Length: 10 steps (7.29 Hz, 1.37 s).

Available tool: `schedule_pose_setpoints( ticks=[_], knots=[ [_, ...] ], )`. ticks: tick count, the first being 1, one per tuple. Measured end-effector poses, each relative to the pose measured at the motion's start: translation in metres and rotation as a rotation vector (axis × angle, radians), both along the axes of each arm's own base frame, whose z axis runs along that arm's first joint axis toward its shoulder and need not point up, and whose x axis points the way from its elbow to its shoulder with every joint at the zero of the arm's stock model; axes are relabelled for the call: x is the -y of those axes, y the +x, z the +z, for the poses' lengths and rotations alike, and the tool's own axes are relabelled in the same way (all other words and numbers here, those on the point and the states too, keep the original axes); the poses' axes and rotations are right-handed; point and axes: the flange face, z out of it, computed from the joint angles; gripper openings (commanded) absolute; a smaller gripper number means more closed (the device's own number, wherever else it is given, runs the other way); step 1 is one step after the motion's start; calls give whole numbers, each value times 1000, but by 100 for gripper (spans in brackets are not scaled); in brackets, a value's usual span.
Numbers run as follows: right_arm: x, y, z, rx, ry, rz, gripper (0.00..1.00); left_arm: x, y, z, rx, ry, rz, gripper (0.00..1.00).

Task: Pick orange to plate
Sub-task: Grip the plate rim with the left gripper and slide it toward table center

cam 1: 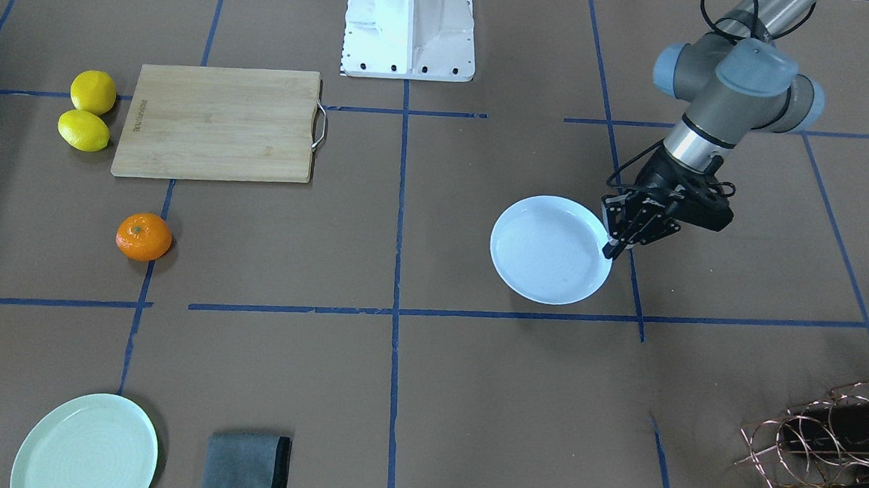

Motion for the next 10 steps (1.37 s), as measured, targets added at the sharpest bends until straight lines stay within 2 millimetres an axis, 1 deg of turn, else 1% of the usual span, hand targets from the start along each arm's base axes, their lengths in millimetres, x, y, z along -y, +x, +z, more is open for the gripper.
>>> schedule_pose_setpoints(
  ticks=[1, 2, 3, 4, 5, 7, 8, 9, 10],
  knots=[
    [0, 0, 1, 0, -2, 0, 100, 2, 45, -42, -35, -45, 17, 0],
    [0, 0, 2, 0, -4, 0, 100, -2, 93, -69, -54, -80, 28, 0],
    [0, 0, 3, 0, -6, -1, 100, -10, 132, -81, -50, -92, 21, 0],
    [0, 0, 4, 0, -7, -1, 100, -16, 157, -83, -37, -93, 11, 0],
    [0, 0, 5, 0, -8, -1, 100, -18, 168, -81, -26, -92, 7, 0],
    [0, 0, 5, 0, -10, 0, 100, -21, 176, -80, -19, -91, 9, 0],
    [0, 0, 5, 1, -10, 0, 100, -23, 179, -82, -21, -90, 13, 17],
    [-1, 0, 5, 3, -10, -1, 100, -25, 181, -83, -22, -89, 17, 73],
    [-2, 0, 6, 5, -11, -2, 100, -27, 182, -83, -20, -87, 20, 100]
  ],
)
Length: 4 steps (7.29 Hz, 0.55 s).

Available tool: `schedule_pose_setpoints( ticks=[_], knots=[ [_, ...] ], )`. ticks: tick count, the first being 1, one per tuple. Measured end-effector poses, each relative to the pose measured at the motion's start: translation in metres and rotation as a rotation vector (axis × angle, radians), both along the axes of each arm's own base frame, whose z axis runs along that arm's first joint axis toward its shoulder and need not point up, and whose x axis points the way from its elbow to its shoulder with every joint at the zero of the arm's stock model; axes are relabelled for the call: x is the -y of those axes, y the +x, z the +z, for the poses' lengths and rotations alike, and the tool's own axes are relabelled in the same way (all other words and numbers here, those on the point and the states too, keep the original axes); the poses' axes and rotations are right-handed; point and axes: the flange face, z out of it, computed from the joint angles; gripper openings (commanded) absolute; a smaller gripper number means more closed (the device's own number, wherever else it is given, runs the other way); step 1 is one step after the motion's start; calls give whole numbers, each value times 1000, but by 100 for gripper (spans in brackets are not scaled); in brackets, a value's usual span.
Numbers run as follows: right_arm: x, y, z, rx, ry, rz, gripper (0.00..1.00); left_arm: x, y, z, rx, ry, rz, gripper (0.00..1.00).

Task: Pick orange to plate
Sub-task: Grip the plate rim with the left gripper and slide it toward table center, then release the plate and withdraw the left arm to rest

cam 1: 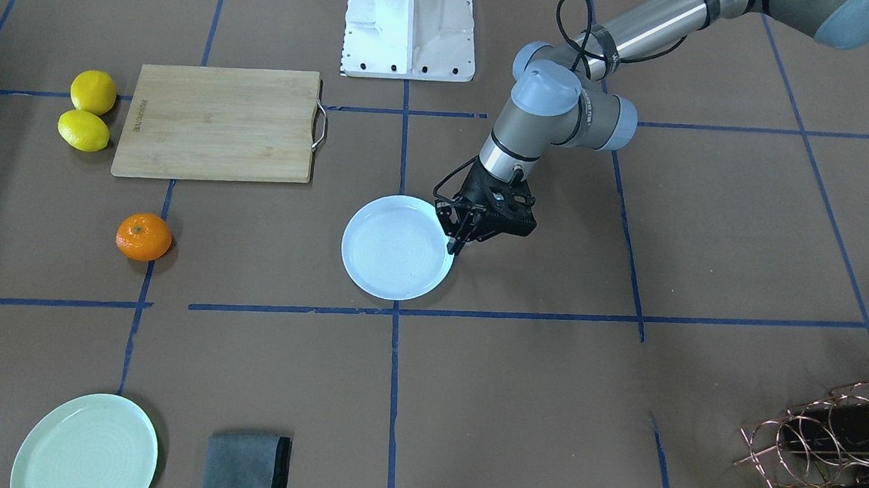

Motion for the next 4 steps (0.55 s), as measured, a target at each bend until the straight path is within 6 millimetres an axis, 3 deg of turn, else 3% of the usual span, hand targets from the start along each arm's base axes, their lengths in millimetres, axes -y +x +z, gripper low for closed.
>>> schedule_pose_setpoints(
  ticks=[2, 3, 4],
  knots=[
    [-1, 0, 0, 1, -1, 0, 100, -1, -1, -1, 14, 35, 21, 100],
    [-1, 0, -1, 1, 1, 0, 100, 4, -11, -5, 35, 72, 48, 100],
    [-1, 0, -4, 1, 7, 1, 100, 15, -36, -10, 78, 116, 94, 100]
  ],
)
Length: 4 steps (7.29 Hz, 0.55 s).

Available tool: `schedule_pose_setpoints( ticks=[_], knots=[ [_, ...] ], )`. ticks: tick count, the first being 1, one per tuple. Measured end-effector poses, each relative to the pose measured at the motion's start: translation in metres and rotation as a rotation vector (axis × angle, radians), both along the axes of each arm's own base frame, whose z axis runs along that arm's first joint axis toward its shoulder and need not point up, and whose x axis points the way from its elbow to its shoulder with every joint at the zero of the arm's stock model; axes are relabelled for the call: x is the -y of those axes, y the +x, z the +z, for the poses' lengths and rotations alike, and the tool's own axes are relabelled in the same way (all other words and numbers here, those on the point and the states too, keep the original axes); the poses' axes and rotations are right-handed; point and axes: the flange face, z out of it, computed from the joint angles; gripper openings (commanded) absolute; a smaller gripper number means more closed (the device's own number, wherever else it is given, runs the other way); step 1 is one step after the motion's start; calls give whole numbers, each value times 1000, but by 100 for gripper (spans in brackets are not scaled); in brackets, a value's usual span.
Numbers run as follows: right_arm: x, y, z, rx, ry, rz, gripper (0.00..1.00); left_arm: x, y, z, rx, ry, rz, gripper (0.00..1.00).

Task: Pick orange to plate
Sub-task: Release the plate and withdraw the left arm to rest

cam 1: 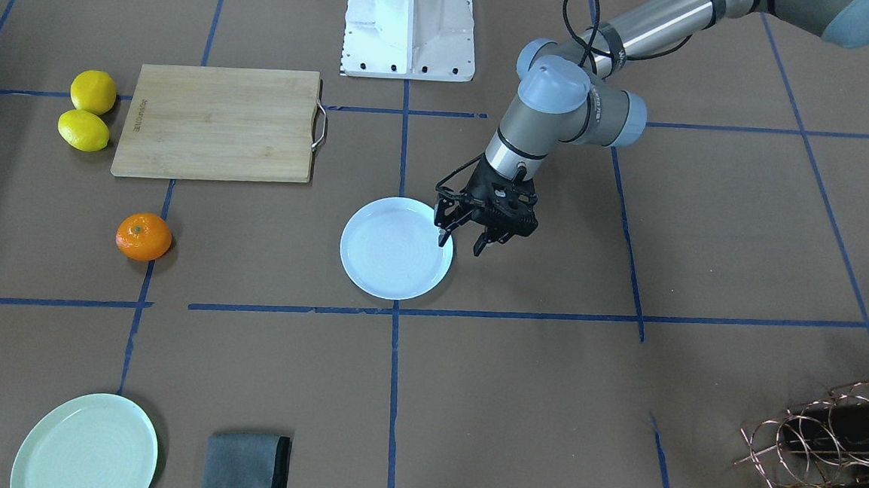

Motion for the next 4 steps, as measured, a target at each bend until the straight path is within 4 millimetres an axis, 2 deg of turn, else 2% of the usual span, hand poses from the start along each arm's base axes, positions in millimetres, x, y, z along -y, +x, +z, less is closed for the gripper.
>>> schedule_pose_setpoints(
  ticks=[1, 2, 3, 4],
  knots=[
    [1, 0, -3, 0, 7, 0, 100, 14, -46, -5, 71, 65, 61, 100],
    [3, 0, -6, 0, 15, 0, 100, 30, -107, -8, 140, 135, 110, 100],
    [5, -1, -9, 1, 21, -2, 100, 52, -182, 6, 187, 168, 151, 100],
    [7, -3, -11, 2, 25, -5, 100, 70, -253, 41, 221, 179, 196, 100]
  ],
)
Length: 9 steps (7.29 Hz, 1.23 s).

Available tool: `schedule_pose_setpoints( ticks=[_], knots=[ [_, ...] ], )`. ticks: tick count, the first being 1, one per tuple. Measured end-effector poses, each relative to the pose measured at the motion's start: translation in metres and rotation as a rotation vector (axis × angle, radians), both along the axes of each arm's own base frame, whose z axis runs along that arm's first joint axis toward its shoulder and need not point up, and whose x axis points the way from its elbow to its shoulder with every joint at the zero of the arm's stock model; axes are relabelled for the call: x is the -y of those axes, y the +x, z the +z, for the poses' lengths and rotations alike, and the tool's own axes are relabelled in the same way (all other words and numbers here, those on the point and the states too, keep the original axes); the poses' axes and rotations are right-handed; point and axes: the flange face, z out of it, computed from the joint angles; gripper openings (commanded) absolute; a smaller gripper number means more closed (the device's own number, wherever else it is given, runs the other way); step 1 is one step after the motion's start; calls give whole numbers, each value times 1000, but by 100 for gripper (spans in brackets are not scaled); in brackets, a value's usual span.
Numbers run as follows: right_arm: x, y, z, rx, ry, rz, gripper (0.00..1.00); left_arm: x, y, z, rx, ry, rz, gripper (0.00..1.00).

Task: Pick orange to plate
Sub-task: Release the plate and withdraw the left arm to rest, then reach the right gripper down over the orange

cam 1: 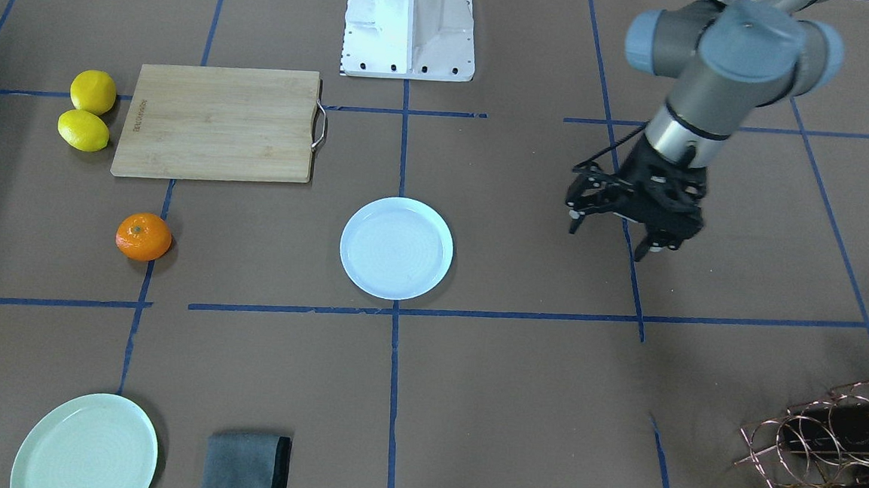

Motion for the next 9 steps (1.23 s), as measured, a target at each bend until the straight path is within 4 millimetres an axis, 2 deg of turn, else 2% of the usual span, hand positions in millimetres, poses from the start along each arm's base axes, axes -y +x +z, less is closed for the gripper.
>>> schedule_pose_setpoints(
  ticks=[1, 3, 4, 5, 6, 7, 8, 9],
  knots=[
    [2, -3, -3, 2, 5, -5, 100, 11, -65, 44, 47, 15, 26, 100],
    [11, -9, -18, 25, 28, -16, 100, 31, -186, 127, 131, -71, 64, 100],
    [18, -19, -35, 48, 38, -18, 100, 26, -246, 170, 155, -95, 99, 100],
    [26, -39, -58, 64, 35, -16, 100, 6, -294, 219, 173, -106, 129, 100],
    [36, -65, -84, 79, 35, -19, 100, -21, -322, 262, 180, -145, 138, 100],
    [47, -92, -110, 93, 47, -38, 100, -44, -334, 296, 186, -198, 141, 100],
    [53, -119, -130, 104, 56, -62, 100, -60, -339, 318, 196, -236, 142, 100],
    [52, -146, -145, 102, 50, -76, 100, -70, -342, 330, 205, -258, 141, 100]
  ],
)
